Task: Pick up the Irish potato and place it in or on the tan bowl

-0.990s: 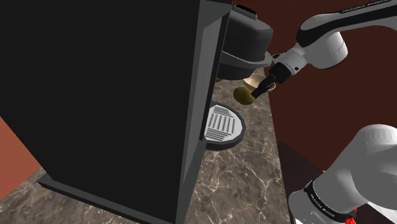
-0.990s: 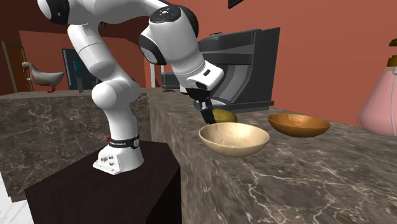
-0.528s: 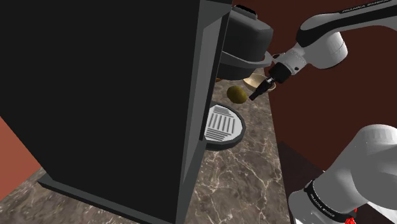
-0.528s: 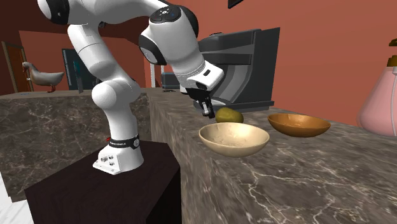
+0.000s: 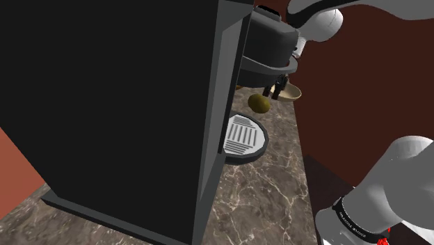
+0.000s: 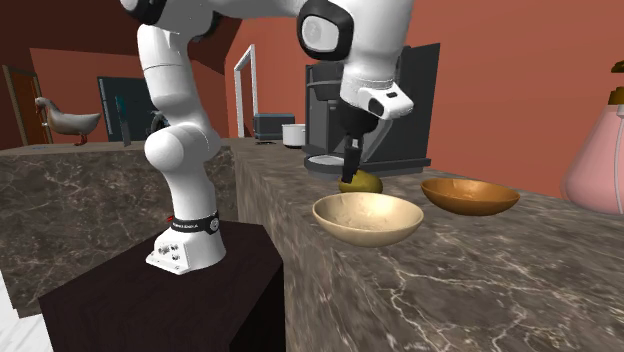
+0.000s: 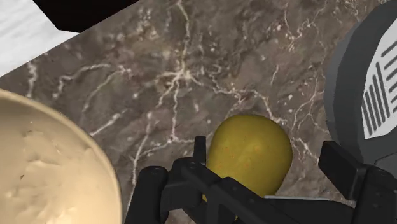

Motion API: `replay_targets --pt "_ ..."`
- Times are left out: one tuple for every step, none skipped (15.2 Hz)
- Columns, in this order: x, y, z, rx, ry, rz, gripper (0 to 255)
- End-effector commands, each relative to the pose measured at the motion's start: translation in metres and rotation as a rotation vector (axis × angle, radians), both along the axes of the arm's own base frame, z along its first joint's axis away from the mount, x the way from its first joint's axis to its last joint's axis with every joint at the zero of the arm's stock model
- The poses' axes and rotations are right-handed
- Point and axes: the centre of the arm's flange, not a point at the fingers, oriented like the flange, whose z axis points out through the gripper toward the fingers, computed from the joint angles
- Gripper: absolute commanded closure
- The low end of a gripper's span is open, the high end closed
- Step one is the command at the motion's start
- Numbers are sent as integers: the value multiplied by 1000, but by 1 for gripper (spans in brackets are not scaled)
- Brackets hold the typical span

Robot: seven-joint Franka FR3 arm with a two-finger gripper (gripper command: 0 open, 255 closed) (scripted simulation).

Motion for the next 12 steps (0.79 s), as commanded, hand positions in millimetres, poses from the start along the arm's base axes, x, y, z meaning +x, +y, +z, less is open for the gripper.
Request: replay_targets --pt "53 26 -5 -148 314 -35 0" --pt "51 28 -9 -148 314 -35 0" --pt "49 29 -14 -148 314 -35 0" --pt "46 31 -18 -148 314 -35 0" --pt "44 33 -23 -148 314 -35 0" --pt "41 34 -27 -148 314 -35 0" --pt "39 36 -32 -148 314 -35 0" --pt "36 37 -36 -148 314 -35 0" --pt "35 38 -39 -148 314 -35 0" --pt "35 38 -39 -148 314 -35 0" --pt "35 38 -39 -148 314 -35 0" --pt "35 38 -39 -148 314 -35 0"
